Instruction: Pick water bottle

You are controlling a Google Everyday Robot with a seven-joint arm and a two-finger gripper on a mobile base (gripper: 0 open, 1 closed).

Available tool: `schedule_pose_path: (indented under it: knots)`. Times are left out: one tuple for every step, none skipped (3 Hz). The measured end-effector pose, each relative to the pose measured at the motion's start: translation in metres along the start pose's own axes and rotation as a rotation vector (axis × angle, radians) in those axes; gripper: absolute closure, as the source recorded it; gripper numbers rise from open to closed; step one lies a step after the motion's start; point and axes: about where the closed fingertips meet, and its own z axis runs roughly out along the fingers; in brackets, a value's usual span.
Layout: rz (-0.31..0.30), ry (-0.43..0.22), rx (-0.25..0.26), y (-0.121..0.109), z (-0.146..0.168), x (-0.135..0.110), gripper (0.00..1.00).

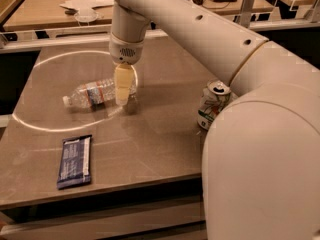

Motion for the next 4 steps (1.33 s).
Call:
schedule_pose_path:
  knots:
    - [0.006, -0.002, -0.020, 0.004, 0.009, -0.001, 0.38]
    - [0.039, -0.016, 0.002, 0.007, -0.002, 0.006, 0.61]
    - [0.100, -0.087, 0.097, 0.014, -0.047, 0.019, 0.85]
    - [0.154, -0.201, 0.222, 0.020, -0.096, 0.043, 1.00]
